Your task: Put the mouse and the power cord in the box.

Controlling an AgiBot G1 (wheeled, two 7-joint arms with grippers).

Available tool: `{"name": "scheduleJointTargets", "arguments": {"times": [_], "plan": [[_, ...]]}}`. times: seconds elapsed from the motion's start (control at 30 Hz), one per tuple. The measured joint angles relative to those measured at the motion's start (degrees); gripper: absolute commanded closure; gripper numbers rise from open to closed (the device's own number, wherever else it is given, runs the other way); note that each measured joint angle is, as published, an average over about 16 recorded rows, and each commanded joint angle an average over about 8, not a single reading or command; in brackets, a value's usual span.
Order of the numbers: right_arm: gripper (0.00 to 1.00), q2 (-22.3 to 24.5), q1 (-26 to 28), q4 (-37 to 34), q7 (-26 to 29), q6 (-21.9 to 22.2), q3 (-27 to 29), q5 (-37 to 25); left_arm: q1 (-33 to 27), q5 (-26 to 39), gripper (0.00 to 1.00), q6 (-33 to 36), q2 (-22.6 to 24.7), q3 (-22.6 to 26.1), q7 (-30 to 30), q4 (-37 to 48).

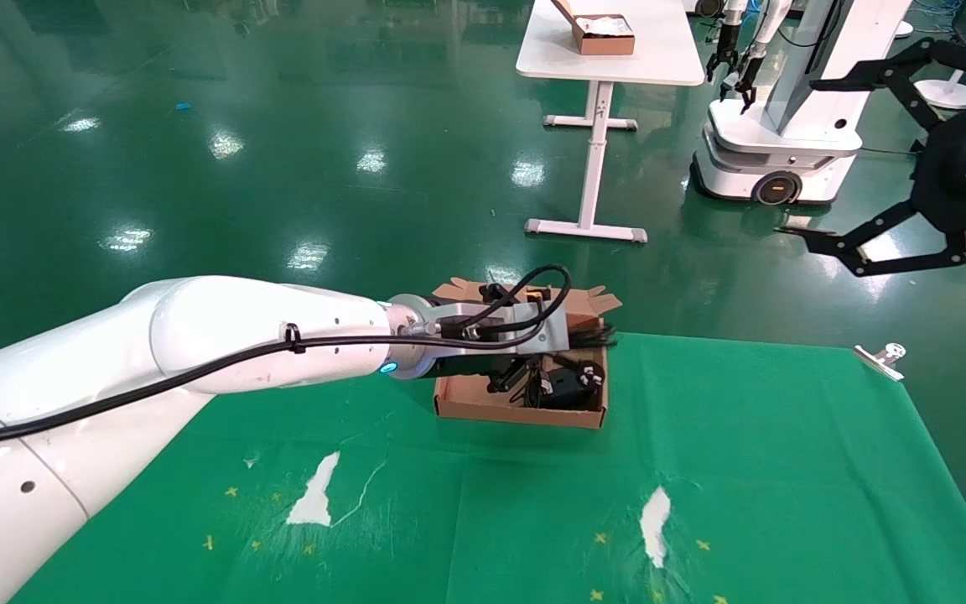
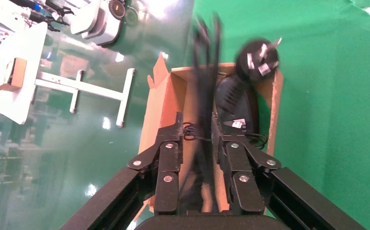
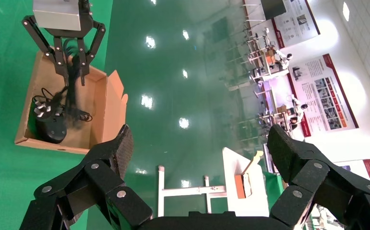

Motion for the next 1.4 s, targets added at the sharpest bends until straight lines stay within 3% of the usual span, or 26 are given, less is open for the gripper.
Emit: {"name": "scheduleJointTargets", "arguments": {"times": [0.37,1.4], "plan": [[0.00,-0.44,-4.08,1.98,4.61,-1.04,1.37,2.68,4.10,-4.88,0.00,5.36,-4.54,-6.36,-0.27,-3.48],[0.00,-1.16,-23.43,14.44,27.33,-5.88,7.71,15.10,23.98,-28.98,0.00,30.79,-27.18,-35.77,-2.63,-21.16]]}}
